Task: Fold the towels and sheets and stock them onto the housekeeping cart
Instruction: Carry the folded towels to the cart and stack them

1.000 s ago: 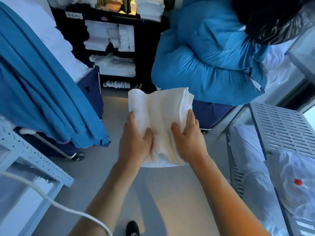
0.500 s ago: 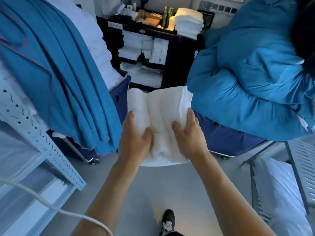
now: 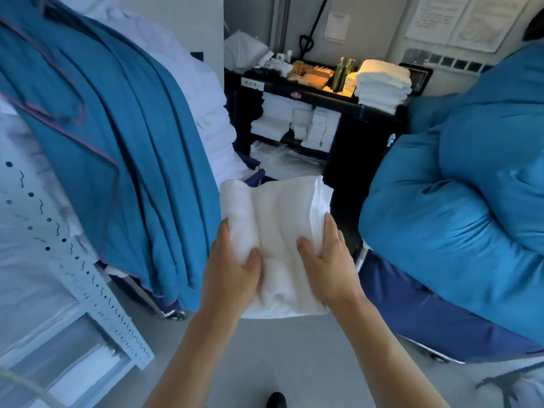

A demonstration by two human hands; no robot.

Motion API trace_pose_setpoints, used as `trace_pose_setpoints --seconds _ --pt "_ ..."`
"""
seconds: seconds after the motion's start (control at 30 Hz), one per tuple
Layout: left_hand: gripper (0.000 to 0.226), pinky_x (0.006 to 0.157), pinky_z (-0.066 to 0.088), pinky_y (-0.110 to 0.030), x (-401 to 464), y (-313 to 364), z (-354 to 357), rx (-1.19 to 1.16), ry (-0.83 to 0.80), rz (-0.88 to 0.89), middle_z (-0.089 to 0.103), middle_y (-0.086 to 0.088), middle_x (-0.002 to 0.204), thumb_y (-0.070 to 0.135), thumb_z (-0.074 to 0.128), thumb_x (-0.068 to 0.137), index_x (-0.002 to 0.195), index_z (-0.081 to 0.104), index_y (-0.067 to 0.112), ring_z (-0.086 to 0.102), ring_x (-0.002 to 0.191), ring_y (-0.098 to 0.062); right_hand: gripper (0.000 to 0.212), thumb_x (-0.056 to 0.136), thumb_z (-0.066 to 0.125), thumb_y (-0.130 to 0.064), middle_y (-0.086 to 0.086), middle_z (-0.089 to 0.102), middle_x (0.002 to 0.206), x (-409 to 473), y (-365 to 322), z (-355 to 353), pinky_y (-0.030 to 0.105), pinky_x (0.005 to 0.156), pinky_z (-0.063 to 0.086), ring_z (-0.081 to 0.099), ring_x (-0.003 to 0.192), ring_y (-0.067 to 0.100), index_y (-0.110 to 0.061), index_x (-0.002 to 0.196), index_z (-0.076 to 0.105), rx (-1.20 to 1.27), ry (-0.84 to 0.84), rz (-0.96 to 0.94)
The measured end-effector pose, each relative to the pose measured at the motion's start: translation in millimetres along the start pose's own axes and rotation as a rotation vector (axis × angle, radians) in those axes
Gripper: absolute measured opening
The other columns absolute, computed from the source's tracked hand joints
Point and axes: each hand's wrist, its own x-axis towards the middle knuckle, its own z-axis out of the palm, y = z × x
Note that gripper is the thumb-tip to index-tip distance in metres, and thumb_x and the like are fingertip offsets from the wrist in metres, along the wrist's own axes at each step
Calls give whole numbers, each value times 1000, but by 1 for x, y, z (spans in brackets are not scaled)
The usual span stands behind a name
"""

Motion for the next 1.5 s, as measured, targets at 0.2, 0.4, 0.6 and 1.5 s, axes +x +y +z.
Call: trace_pose_setpoints --seconds 0.2,0.4,0.6,1.5 --pt "65 93 51 -47 69 28 73 42 -15 -61 57 9 127 41 61 90 146 27 45 58 112 -22 56 88 48 -53 -6 51 120 97 40 -15 33 69 44 58 94 15 -40 141 34 19 -20 38" --pt "65 85 49 -37 129 66 143 63 -19 -20 57 18 126 41 61 90 146 28 47 59 105 -13 63 92 49 -51 -7 47 128 184 81 -41 24 68 40 55 98 15 -38 150 27 67 -16 33" --pt "57 83 52 -38 174 91 191 105 -48 16 57 17 121 40 61 89 141 36 43 60 107 -12 61 93 50 -51 -1 50 125 240 107 -60 26 64 41 59 90 16 -36 148 29 109 -1 43" --pt "70 93 51 -42 487 87 417 45 -405 109 58 9 139 43 56 89 152 25 41 60 118 -19 66 92 48 -52 -2 50 138 534 193 -42 48 89 53 56 108 20 -36 153 26 -16 208 356"
